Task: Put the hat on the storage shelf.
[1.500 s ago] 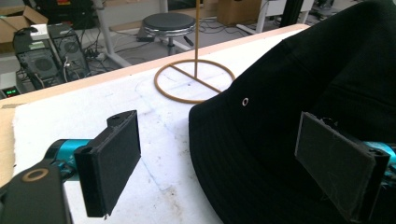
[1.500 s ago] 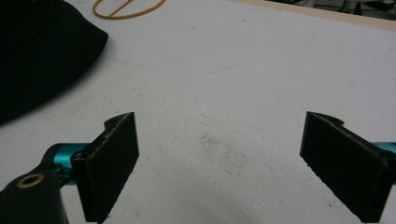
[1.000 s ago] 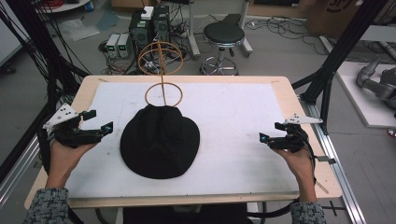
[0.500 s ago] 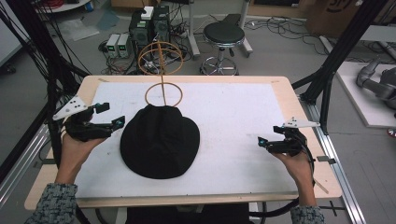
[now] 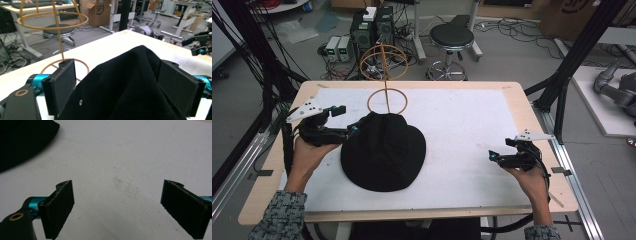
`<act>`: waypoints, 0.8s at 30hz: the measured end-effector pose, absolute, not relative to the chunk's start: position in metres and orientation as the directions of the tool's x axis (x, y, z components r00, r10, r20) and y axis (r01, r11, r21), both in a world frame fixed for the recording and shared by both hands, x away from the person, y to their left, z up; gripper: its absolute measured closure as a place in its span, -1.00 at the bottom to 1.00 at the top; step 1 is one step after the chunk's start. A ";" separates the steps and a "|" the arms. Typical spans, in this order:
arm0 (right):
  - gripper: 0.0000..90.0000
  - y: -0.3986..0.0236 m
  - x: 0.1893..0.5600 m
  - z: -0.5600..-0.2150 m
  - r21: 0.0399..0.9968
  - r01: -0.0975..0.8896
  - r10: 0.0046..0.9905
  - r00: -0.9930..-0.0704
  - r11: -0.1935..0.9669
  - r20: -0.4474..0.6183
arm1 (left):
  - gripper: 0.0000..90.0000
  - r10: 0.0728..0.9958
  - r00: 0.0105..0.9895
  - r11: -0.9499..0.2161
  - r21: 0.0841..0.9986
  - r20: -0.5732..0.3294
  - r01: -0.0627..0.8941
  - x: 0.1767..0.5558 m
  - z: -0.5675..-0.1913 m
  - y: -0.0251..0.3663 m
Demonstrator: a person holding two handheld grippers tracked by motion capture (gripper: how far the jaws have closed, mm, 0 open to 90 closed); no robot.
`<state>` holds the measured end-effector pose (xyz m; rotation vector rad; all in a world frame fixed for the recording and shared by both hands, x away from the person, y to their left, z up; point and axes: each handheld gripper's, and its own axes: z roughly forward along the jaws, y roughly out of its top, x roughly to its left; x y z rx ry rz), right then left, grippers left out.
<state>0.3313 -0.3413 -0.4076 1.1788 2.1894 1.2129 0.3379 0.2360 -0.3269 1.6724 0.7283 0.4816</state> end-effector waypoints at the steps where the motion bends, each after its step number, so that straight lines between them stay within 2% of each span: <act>1: -0.75 -0.343 0.330 -0.409 0.825 0.492 0.811 -0.580 0.276 0.074 | -0.63 0.688 0.722 -0.110 0.973 -0.075 0.205 0.339 -0.327 0.235; 24: -0.75 -0.347 0.310 -0.413 0.820 0.502 0.818 -0.570 0.275 0.075 | -0.59 0.640 0.761 -0.112 0.967 -0.106 0.228 0.362 -0.332 0.197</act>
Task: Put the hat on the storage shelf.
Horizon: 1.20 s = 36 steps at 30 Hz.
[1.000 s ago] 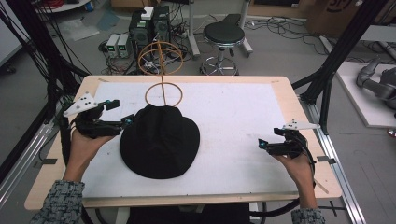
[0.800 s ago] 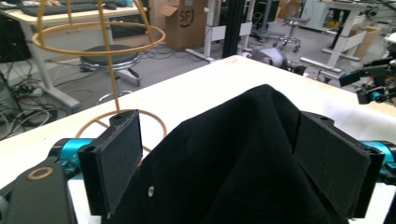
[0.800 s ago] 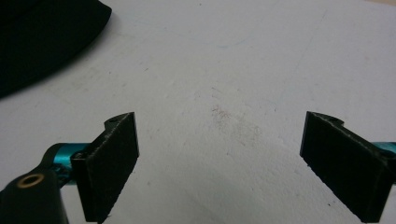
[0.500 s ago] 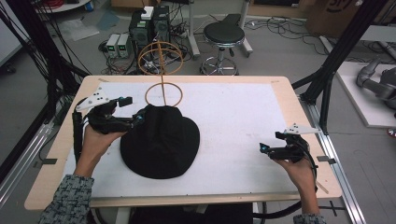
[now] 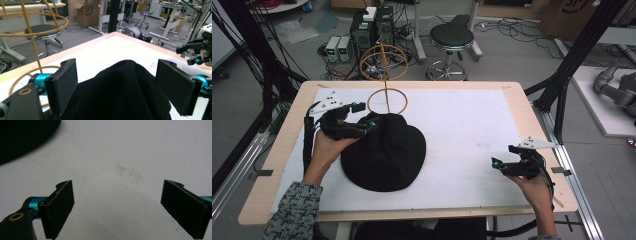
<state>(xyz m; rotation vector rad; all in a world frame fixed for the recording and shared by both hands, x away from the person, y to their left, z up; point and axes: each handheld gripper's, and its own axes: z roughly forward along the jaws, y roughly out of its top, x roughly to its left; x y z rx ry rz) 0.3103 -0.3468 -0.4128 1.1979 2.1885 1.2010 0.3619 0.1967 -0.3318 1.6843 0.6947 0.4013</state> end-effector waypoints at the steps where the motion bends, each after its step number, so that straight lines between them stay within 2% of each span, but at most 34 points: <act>1: -0.75 -0.348 0.310 -0.413 0.820 0.500 0.818 -0.571 0.278 0.071 | -0.59 0.639 0.761 -0.114 0.966 -0.106 0.230 0.363 -0.332 0.195; 13: -0.75 -0.353 0.300 -0.415 0.815 0.512 0.827 -0.557 0.271 0.075 | -0.54 0.617 0.778 -0.124 0.963 -0.114 0.239 0.375 -0.338 0.182; 19: -0.75 -0.356 0.296 -0.414 0.816 0.513 0.831 -0.551 0.267 0.075 | -0.44 0.604 0.788 -0.136 0.959 -0.119 0.249 0.378 -0.341 0.177; 28: -0.75 -0.358 0.295 -0.415 0.817 0.515 0.833 -0.547 0.260 0.079 | -0.19 0.593 0.797 -0.146 0.958 -0.116 0.248 0.379 -0.343 0.177; 36: -0.75 -0.359 0.295 -0.416 0.815 0.519 0.835 -0.544 0.258 0.083 | 0.11 0.583 0.806 -0.165 0.957 -0.102 0.240 0.378 -0.346 0.175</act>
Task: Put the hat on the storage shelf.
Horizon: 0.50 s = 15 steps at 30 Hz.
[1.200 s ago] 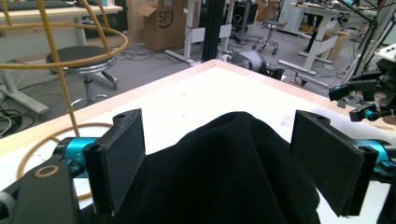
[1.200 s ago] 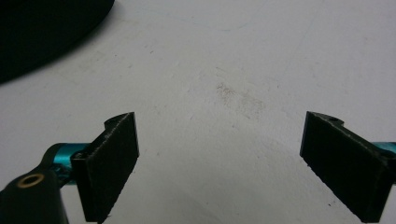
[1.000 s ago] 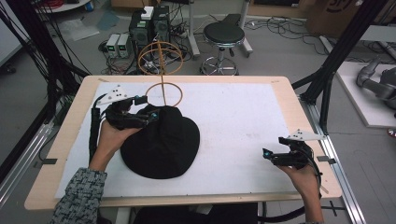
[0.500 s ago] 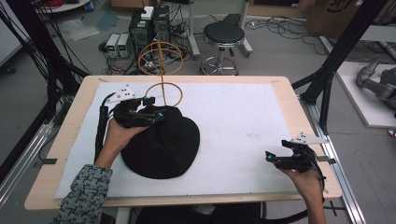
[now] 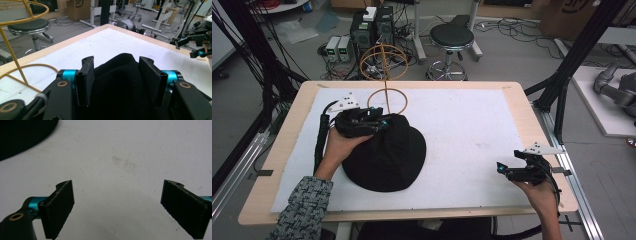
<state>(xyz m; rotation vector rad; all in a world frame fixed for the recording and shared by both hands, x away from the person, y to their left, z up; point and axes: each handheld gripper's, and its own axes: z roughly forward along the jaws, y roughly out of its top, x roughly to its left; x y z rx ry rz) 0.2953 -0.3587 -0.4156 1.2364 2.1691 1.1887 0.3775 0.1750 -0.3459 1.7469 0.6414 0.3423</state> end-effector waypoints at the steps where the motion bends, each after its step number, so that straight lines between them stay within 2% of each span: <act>1: -0.75 -0.359 0.295 -0.416 0.815 0.519 0.834 -0.545 0.257 0.084 | 0.15 0.583 0.806 -0.165 0.956 -0.102 0.240 0.377 -0.346 0.175; 15: -0.75 -0.357 0.297 -0.417 0.812 0.518 0.827 -0.556 0.269 0.080 | 0.61 0.594 0.803 -0.210 0.952 -0.058 0.224 0.374 -0.348 0.175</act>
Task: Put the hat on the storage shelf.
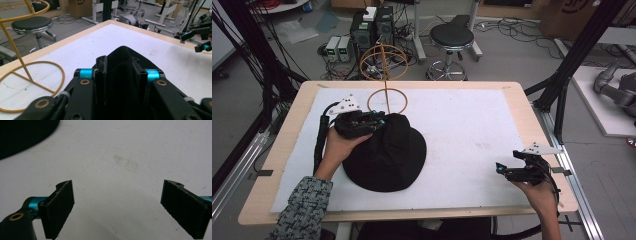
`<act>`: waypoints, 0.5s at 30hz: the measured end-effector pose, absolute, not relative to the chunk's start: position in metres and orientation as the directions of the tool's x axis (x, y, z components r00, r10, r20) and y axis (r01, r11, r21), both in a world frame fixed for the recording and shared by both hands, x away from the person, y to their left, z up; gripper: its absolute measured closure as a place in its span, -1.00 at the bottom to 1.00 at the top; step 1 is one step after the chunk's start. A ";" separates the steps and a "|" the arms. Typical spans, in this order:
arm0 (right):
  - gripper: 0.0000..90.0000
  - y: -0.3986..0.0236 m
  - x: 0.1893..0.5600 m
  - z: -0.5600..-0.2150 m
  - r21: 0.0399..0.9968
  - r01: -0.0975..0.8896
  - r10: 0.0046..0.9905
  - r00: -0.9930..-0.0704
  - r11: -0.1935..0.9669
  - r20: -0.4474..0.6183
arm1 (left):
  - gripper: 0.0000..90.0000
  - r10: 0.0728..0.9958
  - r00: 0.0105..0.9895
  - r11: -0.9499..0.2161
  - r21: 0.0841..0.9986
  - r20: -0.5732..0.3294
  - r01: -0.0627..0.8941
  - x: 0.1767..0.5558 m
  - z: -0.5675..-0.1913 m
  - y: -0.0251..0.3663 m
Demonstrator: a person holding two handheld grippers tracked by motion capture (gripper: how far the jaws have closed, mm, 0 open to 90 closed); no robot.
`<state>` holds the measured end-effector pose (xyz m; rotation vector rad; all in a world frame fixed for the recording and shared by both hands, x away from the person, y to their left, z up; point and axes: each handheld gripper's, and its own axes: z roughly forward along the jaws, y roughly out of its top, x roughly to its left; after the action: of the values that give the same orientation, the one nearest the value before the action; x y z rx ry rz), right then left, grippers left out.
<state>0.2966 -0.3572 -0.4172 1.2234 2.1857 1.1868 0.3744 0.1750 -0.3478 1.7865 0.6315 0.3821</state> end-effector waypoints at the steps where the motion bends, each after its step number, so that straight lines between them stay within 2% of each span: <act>1: -0.75 -0.357 0.297 -0.417 0.812 0.518 0.827 -0.557 0.268 0.082 | 0.64 0.593 0.803 -0.215 0.951 -0.055 0.224 0.374 -0.348 0.175; 15: -0.75 -0.355 0.296 -0.415 0.815 0.513 0.826 -0.559 0.269 0.079 | 0.79 0.598 0.800 -0.211 0.951 -0.056 0.225 0.371 -0.345 0.178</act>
<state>0.2963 -0.3554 -0.4150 1.2172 2.1839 1.1916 0.3712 0.1784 -0.3455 1.7875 0.6353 0.3864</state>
